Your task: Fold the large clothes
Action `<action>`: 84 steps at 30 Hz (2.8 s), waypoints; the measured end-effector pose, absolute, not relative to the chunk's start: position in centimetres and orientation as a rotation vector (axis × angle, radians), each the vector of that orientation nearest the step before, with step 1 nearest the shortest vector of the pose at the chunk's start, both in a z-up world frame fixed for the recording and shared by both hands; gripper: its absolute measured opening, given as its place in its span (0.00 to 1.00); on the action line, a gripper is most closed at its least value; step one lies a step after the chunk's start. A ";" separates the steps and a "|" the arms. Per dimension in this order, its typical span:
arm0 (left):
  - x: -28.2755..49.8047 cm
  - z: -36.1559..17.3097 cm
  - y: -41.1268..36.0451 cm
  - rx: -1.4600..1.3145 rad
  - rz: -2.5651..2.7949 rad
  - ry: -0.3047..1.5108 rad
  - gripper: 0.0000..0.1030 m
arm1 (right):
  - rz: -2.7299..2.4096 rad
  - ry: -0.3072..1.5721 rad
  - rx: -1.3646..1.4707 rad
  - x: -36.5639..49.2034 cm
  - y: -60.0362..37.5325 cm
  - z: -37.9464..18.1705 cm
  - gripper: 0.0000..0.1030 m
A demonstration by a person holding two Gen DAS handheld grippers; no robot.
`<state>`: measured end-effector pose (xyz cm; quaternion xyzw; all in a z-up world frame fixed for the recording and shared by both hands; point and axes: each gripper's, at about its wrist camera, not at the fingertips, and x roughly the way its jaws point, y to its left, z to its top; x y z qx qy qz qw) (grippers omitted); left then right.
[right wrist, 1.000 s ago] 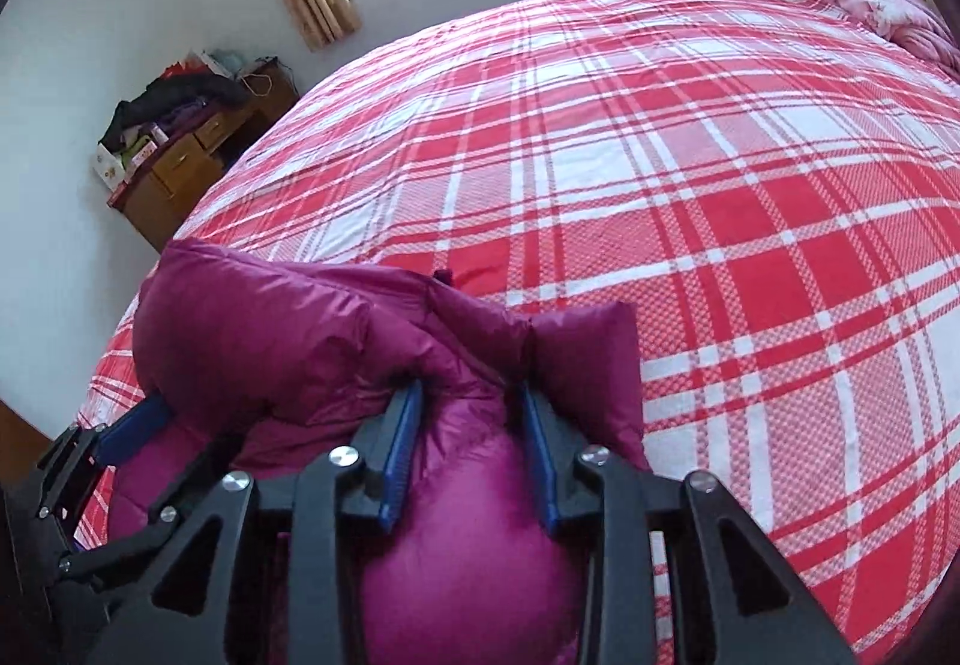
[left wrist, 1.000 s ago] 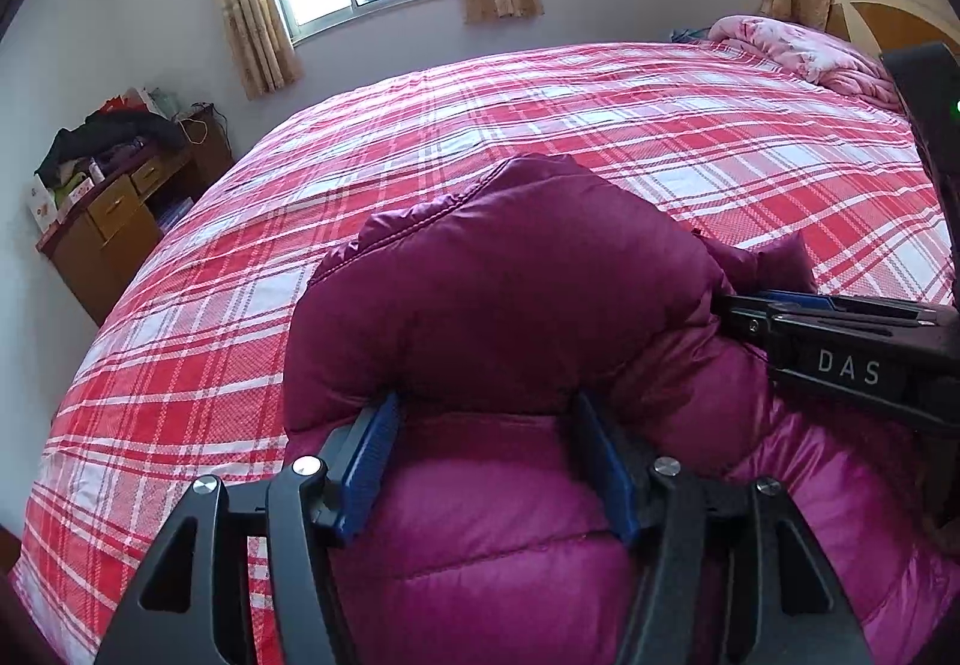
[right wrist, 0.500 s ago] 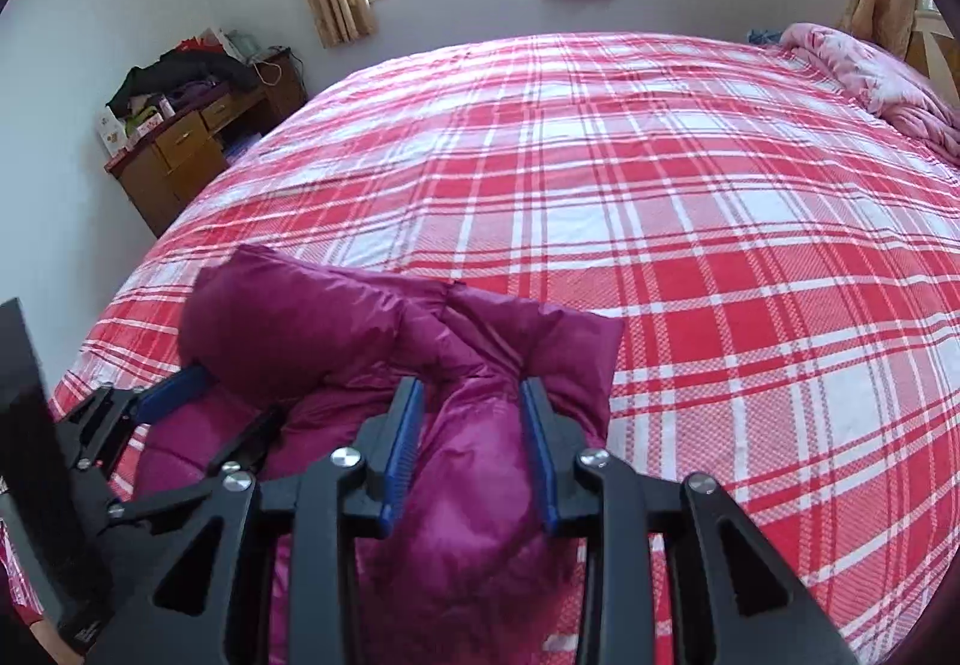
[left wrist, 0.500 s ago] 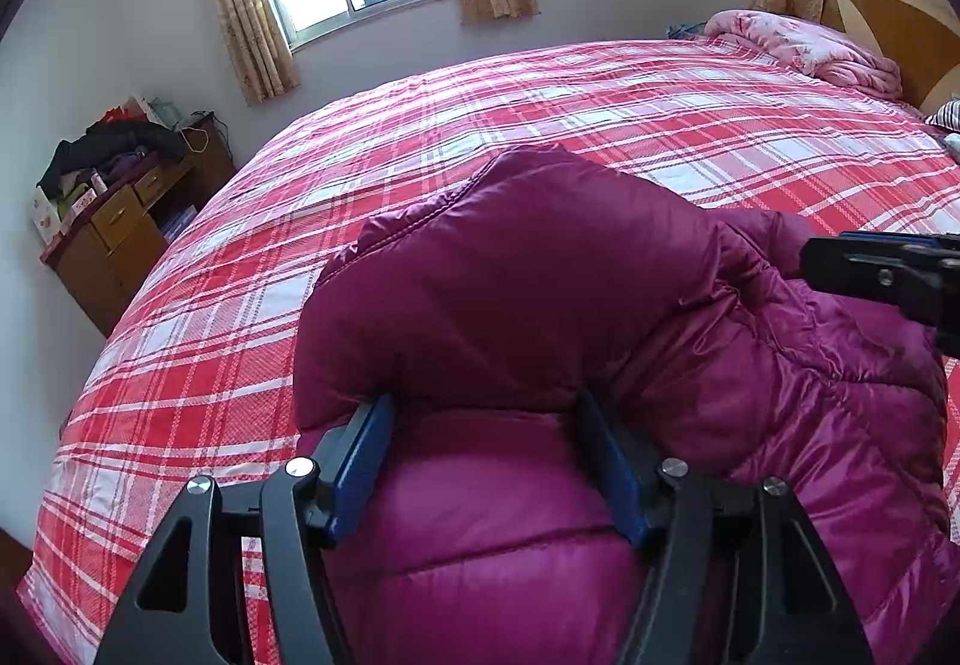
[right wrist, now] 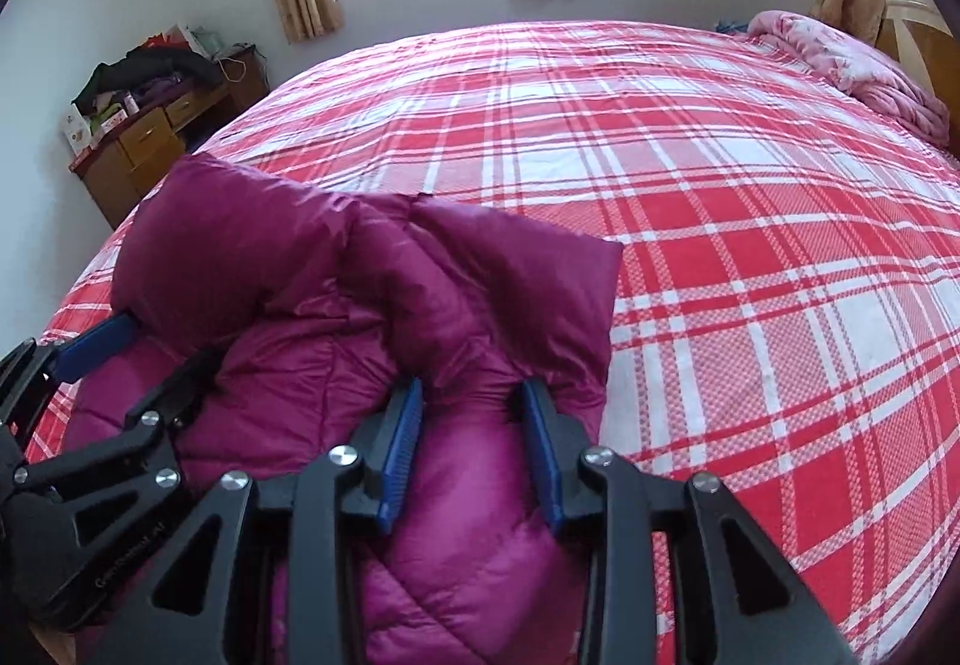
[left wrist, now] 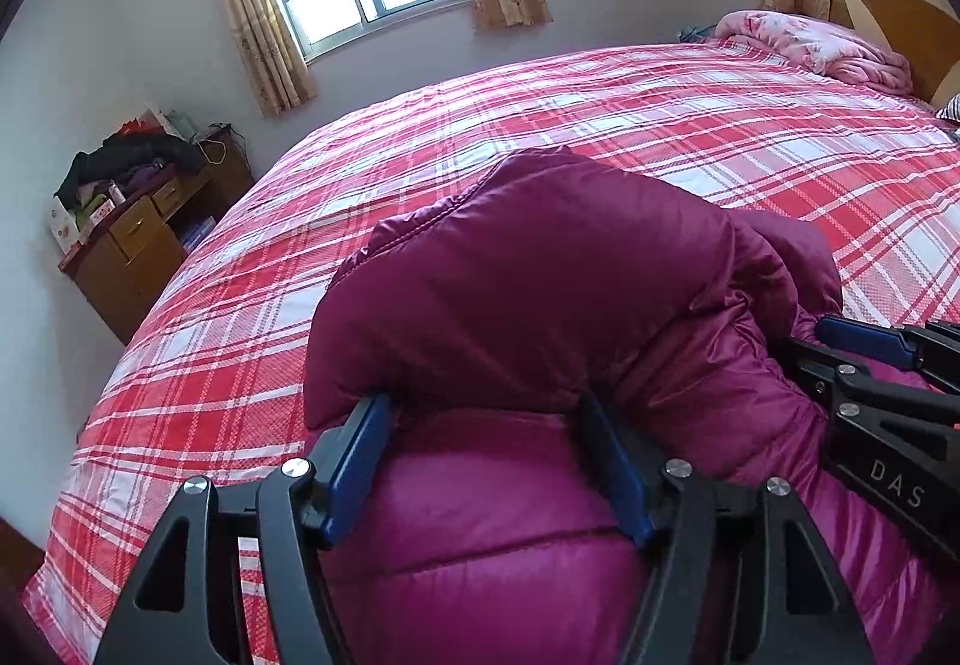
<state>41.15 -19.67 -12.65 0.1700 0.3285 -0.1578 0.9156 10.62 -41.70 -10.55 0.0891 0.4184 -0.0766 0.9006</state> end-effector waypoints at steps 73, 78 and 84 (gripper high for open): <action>51.9 -12.2 -19.1 0.135 -0.449 0.932 0.69 | -0.135 0.911 0.221 14.2 -43.5 -11.1 0.62; 49.6 -8.9 -16.2 0.088 -0.505 0.893 0.69 | -0.139 0.896 0.198 12.5 -44.0 -8.8 0.62; 45.3 -6.6 -6.7 -0.136 -0.682 0.872 0.76 | 0.071 0.806 0.507 6.4 -48.5 -6.0 0.89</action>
